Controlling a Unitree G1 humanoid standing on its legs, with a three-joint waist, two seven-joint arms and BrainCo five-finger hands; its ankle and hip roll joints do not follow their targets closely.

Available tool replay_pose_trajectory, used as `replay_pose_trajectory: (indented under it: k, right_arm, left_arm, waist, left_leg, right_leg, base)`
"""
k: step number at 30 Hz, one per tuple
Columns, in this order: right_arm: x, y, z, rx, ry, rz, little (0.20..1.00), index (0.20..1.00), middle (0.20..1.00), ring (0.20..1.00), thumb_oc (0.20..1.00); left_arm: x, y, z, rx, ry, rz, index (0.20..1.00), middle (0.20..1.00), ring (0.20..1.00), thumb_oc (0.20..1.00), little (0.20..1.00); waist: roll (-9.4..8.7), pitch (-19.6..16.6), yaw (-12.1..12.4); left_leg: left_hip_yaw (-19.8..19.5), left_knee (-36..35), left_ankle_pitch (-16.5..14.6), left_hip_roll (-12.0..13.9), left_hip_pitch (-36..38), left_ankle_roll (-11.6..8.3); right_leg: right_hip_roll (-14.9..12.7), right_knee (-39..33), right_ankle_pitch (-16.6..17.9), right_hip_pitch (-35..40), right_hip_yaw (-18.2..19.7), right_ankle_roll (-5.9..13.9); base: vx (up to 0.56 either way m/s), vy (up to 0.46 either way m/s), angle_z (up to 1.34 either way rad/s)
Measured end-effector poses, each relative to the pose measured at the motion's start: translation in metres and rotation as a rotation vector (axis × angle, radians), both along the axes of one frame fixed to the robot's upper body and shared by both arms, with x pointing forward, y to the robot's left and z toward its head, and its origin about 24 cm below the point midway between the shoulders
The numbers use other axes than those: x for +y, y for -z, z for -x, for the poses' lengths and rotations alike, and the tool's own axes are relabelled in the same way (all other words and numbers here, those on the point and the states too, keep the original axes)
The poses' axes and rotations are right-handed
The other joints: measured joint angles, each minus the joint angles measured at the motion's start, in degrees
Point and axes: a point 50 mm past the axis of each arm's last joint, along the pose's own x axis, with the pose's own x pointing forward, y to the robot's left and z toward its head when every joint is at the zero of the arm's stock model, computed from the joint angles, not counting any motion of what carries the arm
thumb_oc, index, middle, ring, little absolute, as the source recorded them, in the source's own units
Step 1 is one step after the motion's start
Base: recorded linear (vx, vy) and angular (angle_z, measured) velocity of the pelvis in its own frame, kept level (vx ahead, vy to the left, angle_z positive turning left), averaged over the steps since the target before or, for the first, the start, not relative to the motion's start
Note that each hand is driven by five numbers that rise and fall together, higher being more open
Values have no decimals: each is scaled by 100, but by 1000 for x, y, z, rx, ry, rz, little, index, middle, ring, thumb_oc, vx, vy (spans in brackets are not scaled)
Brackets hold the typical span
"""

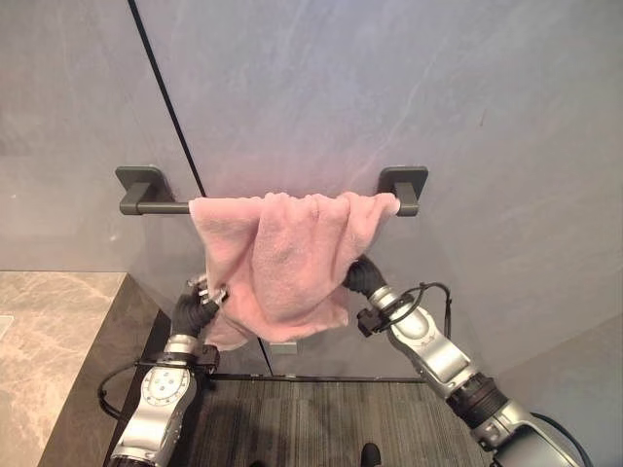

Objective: Put brush and paste in cup on sink, flatten towel.

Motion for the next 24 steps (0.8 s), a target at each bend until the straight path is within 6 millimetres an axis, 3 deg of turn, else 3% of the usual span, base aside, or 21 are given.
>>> replay_pose_trajectory:
  k: [5,8,14,17,20,24]
  right_arm:
    - [0,0,1,7,2,1,200,200,200,200,200]
    - [8,-24,2,-75,-42,-23,200,200,200,200,200]
    - [12,-32,3,-106,-58,-44,200,200,200,200,200]
    - [13,-45,5,-153,-76,-54,200,200,200,200,200]
    - [17,-76,4,-277,-100,-97,200,200,200,200,200]
    - [18,-84,7,-304,-113,-117,200,200,200,200,200]
  left_arm:
    - [-3,0,-4,1,-9,-3,200,200,200,200,200]
    - [-4,-1,-4,-2,-4,-31,200,200,200,200,200]
    - [-6,-8,-5,-26,-11,-32,200,200,200,200,200]
    - [-8,-23,-6,-89,-9,-24,200,200,200,200,200]
    - [-4,-54,-6,-229,-29,-13,200,200,200,200,200]
    - [-3,-72,-4,-319,-51,3,200,200,200,200,200]
  waist:
    - [41,20,-5]
    - [46,11,1]
    - [46,10,8]
    - [43,7,14]
    - [39,4,13]
    - [18,-8,33]
  left_leg:
    - [-20,0,0,-1,15,1]
    - [-22,1,0,-1,25,1]
    - [-30,1,1,-2,23,2]
    - [-33,1,1,-1,20,2]
    - [-32,1,2,-1,22,2]
    - [-32,1,2,-2,20,2]
  right_leg:
    - [-5,-8,-14,33,-32,-2]
    - [-6,11,-13,46,-36,-3]
    - [-6,13,-13,49,-43,-4]
    - [-7,13,-13,49,-47,-4]
    - [-7,14,-12,50,-46,-4]
    - [-7,14,-13,50,-46,-3]
  base:
    - [2,2,3]
    - [0,0,0]
    - [0,0,0]
    - [0,0,0]
    - [0,0,0]
    - [0,0,0]
